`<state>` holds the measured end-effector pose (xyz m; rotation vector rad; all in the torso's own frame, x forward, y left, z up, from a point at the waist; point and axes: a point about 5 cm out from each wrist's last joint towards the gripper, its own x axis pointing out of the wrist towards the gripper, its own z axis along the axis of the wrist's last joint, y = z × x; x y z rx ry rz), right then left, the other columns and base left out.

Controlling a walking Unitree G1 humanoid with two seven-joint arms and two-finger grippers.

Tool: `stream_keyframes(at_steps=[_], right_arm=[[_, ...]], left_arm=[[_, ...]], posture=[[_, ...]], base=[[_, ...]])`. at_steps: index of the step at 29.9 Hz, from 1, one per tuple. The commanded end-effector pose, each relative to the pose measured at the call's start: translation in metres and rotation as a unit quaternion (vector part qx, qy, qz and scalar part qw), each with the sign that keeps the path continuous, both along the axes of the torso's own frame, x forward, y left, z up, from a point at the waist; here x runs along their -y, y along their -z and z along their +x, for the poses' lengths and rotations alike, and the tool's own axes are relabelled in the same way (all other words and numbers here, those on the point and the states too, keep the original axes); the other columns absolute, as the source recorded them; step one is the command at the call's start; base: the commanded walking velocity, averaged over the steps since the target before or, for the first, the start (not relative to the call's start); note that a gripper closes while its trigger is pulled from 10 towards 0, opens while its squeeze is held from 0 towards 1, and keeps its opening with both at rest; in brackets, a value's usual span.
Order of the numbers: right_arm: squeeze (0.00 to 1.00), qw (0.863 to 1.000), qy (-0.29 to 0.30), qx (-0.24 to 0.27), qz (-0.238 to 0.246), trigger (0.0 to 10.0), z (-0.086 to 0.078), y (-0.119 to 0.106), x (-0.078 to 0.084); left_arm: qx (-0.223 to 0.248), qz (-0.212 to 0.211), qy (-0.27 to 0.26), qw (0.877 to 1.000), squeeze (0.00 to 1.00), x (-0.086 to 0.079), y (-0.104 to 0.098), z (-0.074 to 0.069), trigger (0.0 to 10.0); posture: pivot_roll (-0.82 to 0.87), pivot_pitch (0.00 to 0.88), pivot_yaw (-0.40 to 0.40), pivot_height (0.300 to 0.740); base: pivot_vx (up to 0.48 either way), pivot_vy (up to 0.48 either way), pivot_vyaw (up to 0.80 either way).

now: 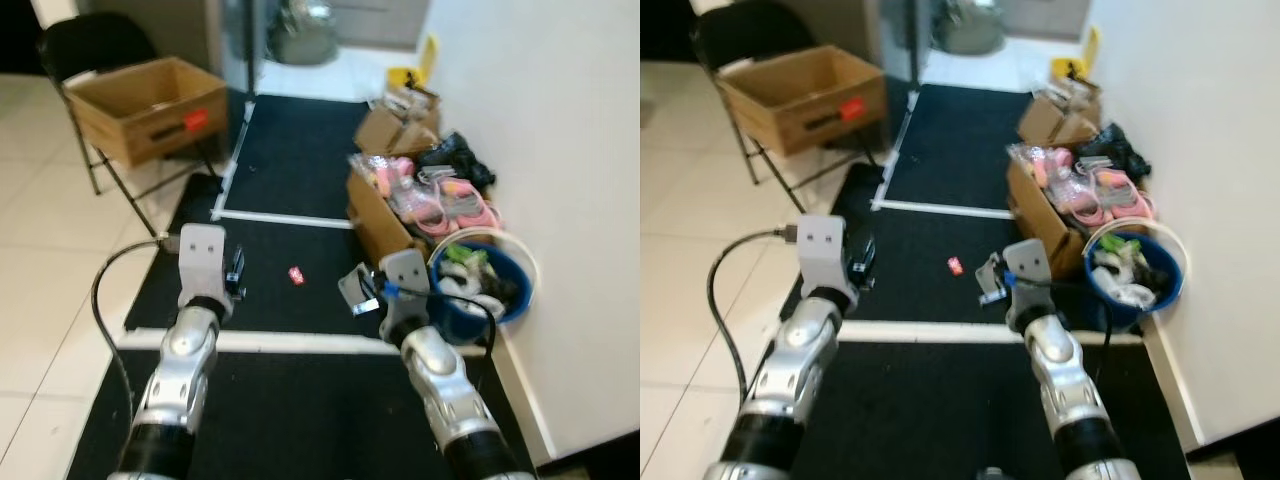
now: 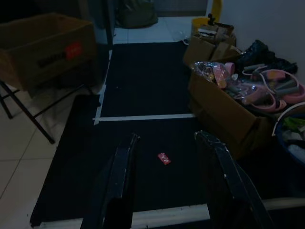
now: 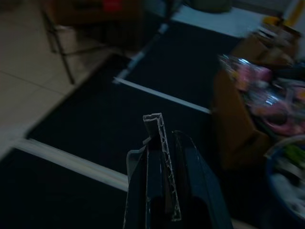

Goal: Picking trash to rubbish bin

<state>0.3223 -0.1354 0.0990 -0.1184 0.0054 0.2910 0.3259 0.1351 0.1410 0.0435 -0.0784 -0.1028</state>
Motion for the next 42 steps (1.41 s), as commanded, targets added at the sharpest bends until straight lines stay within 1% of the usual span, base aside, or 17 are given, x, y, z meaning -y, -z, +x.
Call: stream_keyframes(at_steps=[1,5,10,23,27,31,42], right_arm=[[0.00,1.000,-0.007,-0.017,-0.008,10.0,-0.002,0.006,-0.003],[0.00,1.000,0.001,-0.028,-0.011,10.0,-0.002,0.011,-0.001],[0.00,0.999,0.006,-0.032,-0.010,10.0,-0.002,0.012,0.000],[0.00,0.999,0.001,-0.035,-0.019,10.0,0.000,0.011,0.001],[0.00,0.999,0.001,-0.035,-0.019,10.0,0.002,0.010,0.002],[0.00,0.999,-0.005,-0.040,-0.026,10.0,0.002,0.013,-0.001],[0.00,0.999,-0.002,-0.046,-0.020,10.0,0.004,0.015,-0.004]], left_arm=[[-0.026,0.001,-0.003,1.000,0.00,-0.002,0.011,-0.002,10.0],[-0.039,0.005,-0.001,0.999,0.00,-0.001,0.016,-0.003,10.0],[-0.050,0.008,0.000,0.999,0.00,-0.001,0.019,-0.004,10.0],[-0.055,0.004,0.000,0.998,0.00,0.001,0.020,-0.002,10.0],[-0.055,0.010,0.004,0.998,0.00,0.002,0.019,-0.001,10.0],[-0.053,0.014,0.004,0.998,0.00,0.000,0.018,0.000,10.0],[-0.053,0.018,0.002,0.998,0.00,-0.002,0.018,-0.001,10.0]], posture=[[-0.04,0.114,-0.020,0.740],[-0.04,0.113,-0.020,0.740],[-0.04,0.113,-0.023,0.740],[-0.05,0.110,-0.031,0.740],[-0.04,0.120,-0.036,0.740],[-0.03,0.114,-0.040,0.740],[-0.02,0.108,-0.042,0.740]], base=[[0.000,0.000,0.00],[0.000,0.000,0.00],[0.301,0.000,0.00],[0.412,0.000,0.00],[0.432,0.000,0.00],[0.441,0.000,0.00],[0.440,0.000,0.00]])
